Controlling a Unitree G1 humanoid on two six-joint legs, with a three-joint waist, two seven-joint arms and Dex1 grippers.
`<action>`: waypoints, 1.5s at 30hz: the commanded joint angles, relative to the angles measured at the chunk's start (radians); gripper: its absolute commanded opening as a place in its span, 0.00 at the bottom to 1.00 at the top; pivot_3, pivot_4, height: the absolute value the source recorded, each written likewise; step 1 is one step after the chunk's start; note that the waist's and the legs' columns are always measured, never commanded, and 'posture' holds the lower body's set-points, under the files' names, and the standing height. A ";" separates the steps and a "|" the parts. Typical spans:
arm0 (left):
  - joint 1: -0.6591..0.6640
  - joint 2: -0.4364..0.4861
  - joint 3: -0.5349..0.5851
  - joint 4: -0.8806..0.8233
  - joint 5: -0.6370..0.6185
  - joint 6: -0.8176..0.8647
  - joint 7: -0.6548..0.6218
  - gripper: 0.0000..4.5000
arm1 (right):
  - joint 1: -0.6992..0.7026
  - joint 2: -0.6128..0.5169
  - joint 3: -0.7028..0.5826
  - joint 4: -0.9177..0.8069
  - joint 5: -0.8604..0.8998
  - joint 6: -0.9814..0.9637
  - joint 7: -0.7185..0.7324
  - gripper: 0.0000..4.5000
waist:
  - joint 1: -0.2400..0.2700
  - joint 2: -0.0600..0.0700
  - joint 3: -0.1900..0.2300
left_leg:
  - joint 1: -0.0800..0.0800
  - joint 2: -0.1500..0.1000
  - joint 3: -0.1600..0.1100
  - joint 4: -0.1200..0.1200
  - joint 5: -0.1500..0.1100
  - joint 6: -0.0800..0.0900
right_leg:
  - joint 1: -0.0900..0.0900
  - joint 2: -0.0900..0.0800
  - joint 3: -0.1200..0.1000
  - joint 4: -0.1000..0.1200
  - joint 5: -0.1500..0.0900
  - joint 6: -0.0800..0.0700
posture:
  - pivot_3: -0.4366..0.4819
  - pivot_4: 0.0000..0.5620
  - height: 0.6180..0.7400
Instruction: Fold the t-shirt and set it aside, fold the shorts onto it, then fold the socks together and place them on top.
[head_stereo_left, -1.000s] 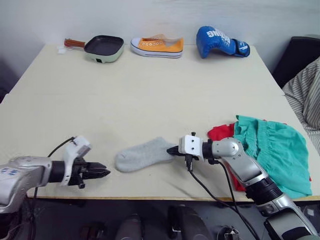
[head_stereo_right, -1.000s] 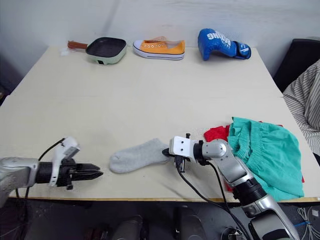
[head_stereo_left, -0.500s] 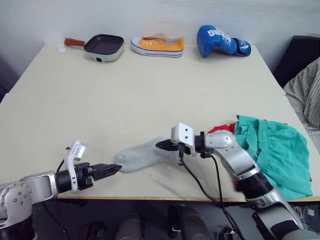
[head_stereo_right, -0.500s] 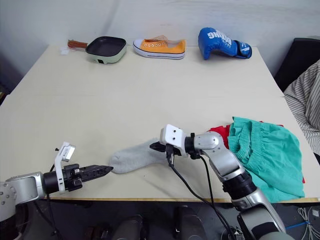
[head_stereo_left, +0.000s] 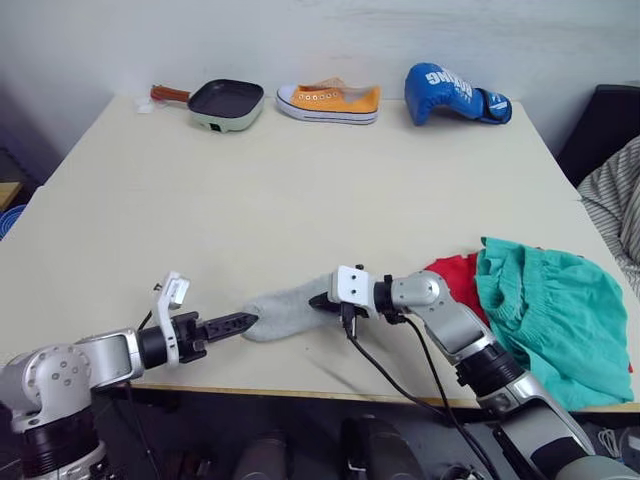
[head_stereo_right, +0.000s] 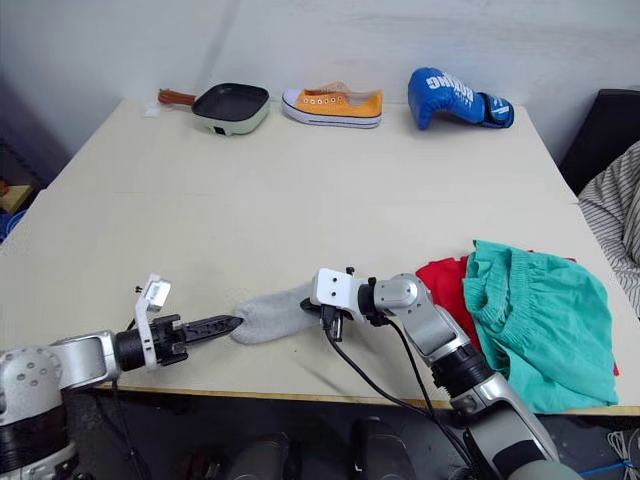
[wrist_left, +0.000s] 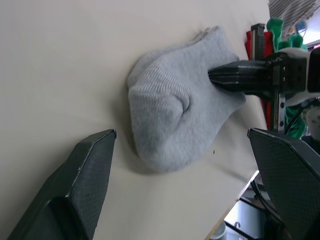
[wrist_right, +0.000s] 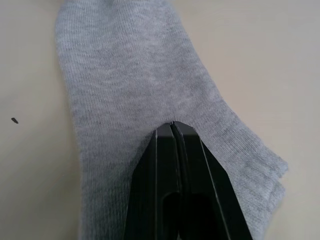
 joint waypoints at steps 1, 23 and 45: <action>-0.031 -0.039 -0.068 0.072 0.049 0.010 0.069 0.99 | 0.019 -0.006 0.010 -0.006 -0.023 0.004 -0.001 0.00 | 0.001 0.000 0.000 | 0.000 0.000 0.000 0.000 0.000 0.000 | 0.000 0.000 0.000 0.000 0.000 0.000 | 0.48 0.27 1.00; -0.242 0.010 -0.076 0.149 -0.583 0.010 0.371 0.00 | 0.026 -0.017 -0.008 -0.013 -0.029 0.009 -0.012 0.00 | -0.004 -0.004 0.003 | -0.009 0.001 -0.002 0.000 0.002 -0.008 | -0.007 0.001 -0.003 -0.002 0.000 0.001 | 0.48 0.27 1.00; -0.336 0.062 -0.333 0.191 -0.448 -0.138 0.174 0.40 | 0.068 -0.049 -0.024 -0.064 -0.031 0.032 -0.036 0.00 | -0.004 -0.004 0.003 | -0.013 0.001 -0.004 0.000 0.003 -0.011 | -0.007 0.002 -0.006 -0.008 0.000 0.002 | 0.48 0.27 1.00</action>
